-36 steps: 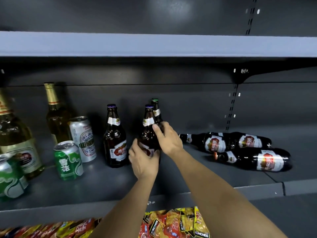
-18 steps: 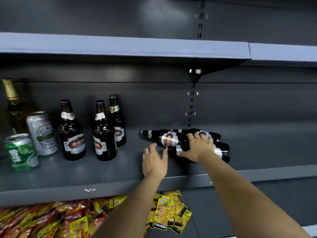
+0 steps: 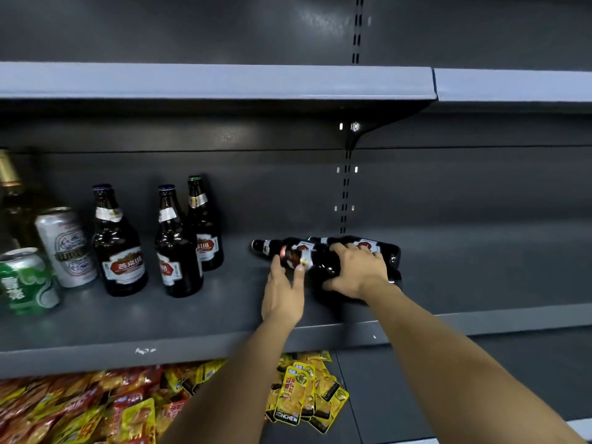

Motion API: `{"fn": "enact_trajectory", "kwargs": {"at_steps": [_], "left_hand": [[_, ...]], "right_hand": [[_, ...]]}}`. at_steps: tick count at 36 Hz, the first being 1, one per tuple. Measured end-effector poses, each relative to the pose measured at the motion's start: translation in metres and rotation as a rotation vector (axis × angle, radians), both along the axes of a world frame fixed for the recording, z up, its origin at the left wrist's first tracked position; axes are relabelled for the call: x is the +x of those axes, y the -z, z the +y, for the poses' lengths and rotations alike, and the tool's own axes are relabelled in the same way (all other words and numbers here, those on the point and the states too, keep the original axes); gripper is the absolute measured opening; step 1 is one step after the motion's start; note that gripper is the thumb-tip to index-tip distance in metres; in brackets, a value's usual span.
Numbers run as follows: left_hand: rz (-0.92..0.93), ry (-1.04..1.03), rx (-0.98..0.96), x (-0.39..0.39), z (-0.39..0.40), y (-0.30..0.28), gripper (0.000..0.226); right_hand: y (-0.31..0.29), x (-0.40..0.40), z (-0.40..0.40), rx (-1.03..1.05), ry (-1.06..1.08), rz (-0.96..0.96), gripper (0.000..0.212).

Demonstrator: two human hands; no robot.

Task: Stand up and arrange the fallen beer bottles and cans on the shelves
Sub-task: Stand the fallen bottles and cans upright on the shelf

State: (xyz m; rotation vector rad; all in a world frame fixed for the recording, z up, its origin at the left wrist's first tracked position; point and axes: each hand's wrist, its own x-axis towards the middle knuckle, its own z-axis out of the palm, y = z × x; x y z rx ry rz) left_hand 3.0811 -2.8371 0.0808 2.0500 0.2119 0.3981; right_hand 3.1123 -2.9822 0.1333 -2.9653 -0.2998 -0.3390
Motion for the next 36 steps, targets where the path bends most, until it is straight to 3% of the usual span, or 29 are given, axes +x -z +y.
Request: {"fn": "enact_trajectory", "kwargs": {"at_steps": [4,9,14,18,20,24,25,29,36], "left_hand": [[-0.058,0.009,-0.106,-0.003,0.000,-0.010,0.055],[-0.043,0.145,-0.156,-0.005,0.010,-0.017,0.088],[-0.076,-0.050,-0.142,0.004,0.037,-0.023,0.098],[-0.044,-0.133,-0.163,0.016,0.064,-0.026,0.076],[-0.050,-0.153,-0.144,0.021,0.073,-0.025,0.069],[-0.103,-0.215,-0.148,0.032,0.085,-0.021,0.081],[-0.112,-0.237,-0.160,0.035,0.087,-0.021,0.085],[-0.129,-0.294,-0.188,0.045,0.091,-0.020,0.085],[-0.137,-0.302,-0.169,0.051,0.088,-0.018,0.088]], "right_hand": [[-0.028,-0.005,0.017,0.454,-0.020,0.034,0.070],[-0.033,-0.005,0.052,0.913,-0.101,0.086,0.056],[-0.026,0.001,0.100,0.955,-0.181,0.155,0.065],[-0.011,0.011,0.128,0.961,-0.215,0.209,0.070],[-0.007,0.018,0.134,0.961,-0.250,0.237,0.067],[-0.016,0.033,0.127,1.105,-0.194,0.199,0.057],[-0.020,0.037,0.119,1.024,-0.129,0.134,0.058],[-0.022,0.054,0.089,0.270,0.056,0.019,0.073],[0.005,0.063,0.091,-0.178,0.141,0.071,0.107]]}}
